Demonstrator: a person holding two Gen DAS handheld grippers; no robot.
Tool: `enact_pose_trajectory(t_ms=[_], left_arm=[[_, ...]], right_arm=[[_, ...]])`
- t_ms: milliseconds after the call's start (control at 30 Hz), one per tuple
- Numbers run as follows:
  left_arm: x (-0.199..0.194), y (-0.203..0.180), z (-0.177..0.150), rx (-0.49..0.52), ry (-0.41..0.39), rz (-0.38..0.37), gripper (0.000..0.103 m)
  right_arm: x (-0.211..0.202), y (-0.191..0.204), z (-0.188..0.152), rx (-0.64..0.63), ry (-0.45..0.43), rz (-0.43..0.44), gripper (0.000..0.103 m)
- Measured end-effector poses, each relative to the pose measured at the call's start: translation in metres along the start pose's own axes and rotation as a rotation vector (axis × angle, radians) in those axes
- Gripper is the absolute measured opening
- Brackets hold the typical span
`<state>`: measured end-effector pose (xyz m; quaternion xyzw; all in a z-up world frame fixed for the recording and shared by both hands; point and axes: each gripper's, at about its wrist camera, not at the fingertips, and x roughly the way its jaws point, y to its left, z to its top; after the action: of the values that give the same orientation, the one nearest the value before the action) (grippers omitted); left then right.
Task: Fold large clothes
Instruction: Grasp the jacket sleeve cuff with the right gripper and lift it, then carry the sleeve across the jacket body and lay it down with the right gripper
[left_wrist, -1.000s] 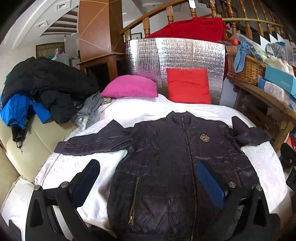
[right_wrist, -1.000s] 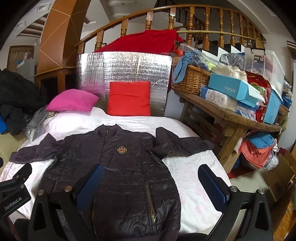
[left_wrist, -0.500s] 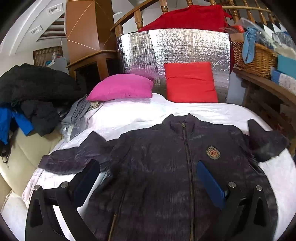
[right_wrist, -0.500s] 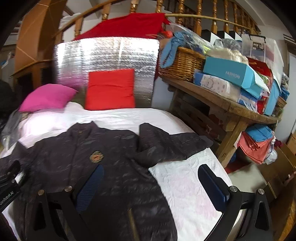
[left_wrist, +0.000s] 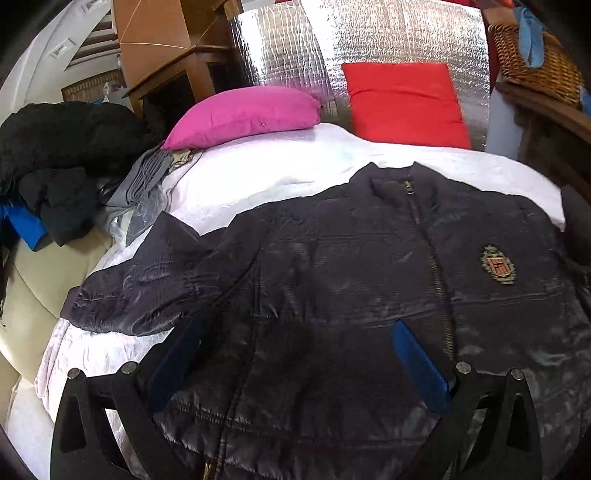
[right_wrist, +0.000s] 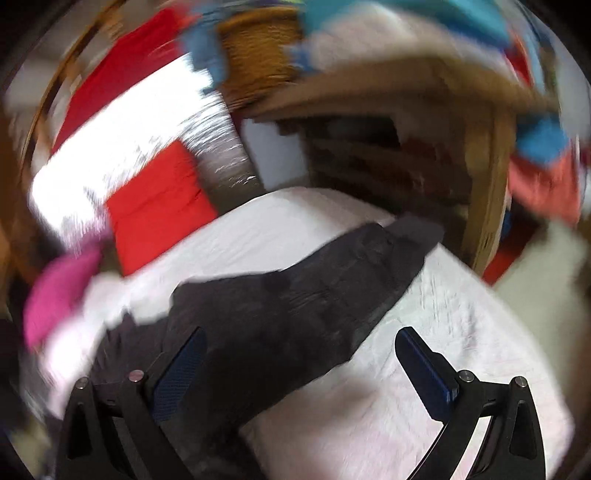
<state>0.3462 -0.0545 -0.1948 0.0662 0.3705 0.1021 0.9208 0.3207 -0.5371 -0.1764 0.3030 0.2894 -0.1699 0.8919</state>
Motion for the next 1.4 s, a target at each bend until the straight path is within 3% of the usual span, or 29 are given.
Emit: enact_pose_trajectory(t_ms=[133,200,400,467,733,800,933,1133,1400], left_arm=[[0.004,-0.010,0.002,0.020,0.008,-0.010,0.103],[0.007,-0.015,0.002,0.037,0.004,-0.008,0.103],[0.015,-0.031,-0.001,0.093,0.011,0.000,0.103],[0.016,-0.031,-0.001,0.090,0.012,-0.005,0.103],[0.024,-0.034,-0.004,0.101,0.031,0.009,0.103],[0.025,-0.034,-0.004,0.100,0.039,0.007,0.103],[0.023,-0.029,-0.001,0.077,0.035,0.006,0.103],[0.014,-0.012,0.004,0.010,0.027,-0.006,0.103],[0.007,0.029,0.013,-0.107,0.021,-0.003,0.103]], right_arm=[[0.031,-0.079,0.012,0.343,0.022,0.180,0.103],[0.046,-0.104,0.015,0.454,0.031,0.270,0.103],[0.086,-0.133,0.031,0.563,0.030,0.283,0.100],[0.101,-0.134,0.038,0.567,0.044,0.282,0.095],[0.141,-0.131,0.057,0.486,0.063,0.080,0.057],[0.147,-0.124,0.060,0.438,0.064,0.040,0.037],[0.148,-0.115,0.065,0.370,0.058,-0.013,0.027],[0.105,-0.090,0.074,0.343,-0.008,0.092,0.025],[0.035,-0.006,0.058,0.292,-0.050,0.344,0.025]])
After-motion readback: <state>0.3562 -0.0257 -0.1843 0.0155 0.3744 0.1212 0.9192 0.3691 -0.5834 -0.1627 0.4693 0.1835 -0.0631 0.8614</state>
